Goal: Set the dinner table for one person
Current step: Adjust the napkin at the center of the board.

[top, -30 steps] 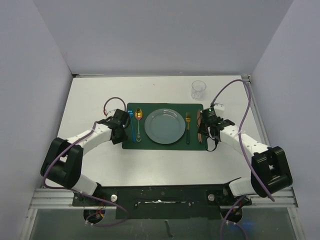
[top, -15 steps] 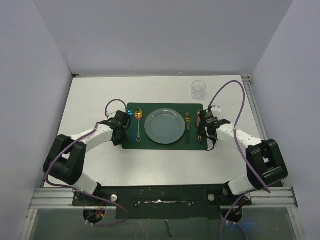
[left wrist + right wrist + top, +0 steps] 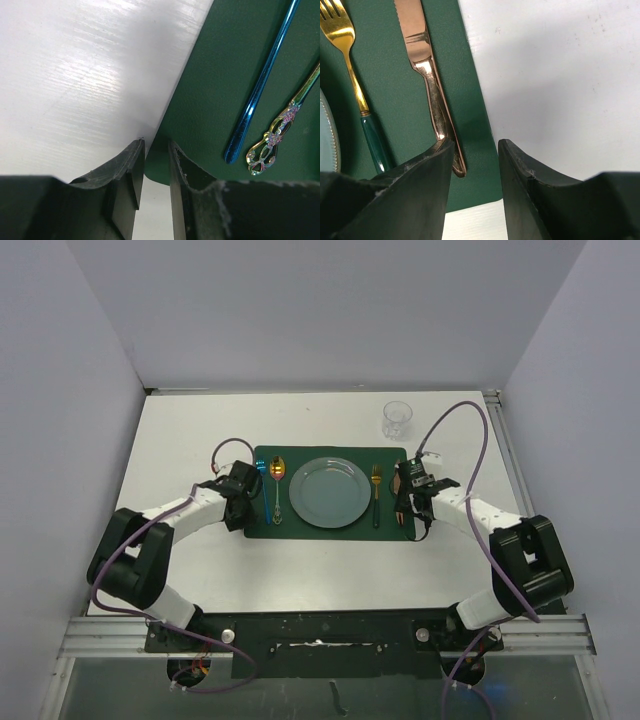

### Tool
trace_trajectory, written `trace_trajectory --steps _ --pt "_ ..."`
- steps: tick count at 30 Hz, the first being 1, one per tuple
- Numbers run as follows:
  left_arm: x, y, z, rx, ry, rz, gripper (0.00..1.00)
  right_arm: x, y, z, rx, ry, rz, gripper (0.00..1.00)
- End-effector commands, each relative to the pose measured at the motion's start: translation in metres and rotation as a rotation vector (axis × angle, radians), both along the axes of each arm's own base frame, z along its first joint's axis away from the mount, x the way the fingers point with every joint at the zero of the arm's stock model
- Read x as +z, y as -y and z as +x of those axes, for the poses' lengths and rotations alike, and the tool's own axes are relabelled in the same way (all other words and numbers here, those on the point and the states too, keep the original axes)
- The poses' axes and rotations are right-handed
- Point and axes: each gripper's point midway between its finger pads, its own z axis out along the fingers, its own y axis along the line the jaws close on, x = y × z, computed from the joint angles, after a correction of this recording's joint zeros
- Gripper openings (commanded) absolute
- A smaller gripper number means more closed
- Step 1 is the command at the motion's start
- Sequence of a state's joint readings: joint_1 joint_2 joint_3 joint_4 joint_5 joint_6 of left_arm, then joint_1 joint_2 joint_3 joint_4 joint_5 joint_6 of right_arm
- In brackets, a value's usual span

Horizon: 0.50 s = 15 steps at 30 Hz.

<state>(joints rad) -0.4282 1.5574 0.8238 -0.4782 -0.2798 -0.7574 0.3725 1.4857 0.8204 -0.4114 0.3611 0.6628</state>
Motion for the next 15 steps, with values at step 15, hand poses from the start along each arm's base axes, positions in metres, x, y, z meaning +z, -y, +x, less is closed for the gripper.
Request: trace_trajectory --steps 15 --pt "-0.014 0.004 -0.007 -0.044 -0.068 -0.01 0.02 0.008 0.0 0.019 -0.018 0.051 0.005 0.42"
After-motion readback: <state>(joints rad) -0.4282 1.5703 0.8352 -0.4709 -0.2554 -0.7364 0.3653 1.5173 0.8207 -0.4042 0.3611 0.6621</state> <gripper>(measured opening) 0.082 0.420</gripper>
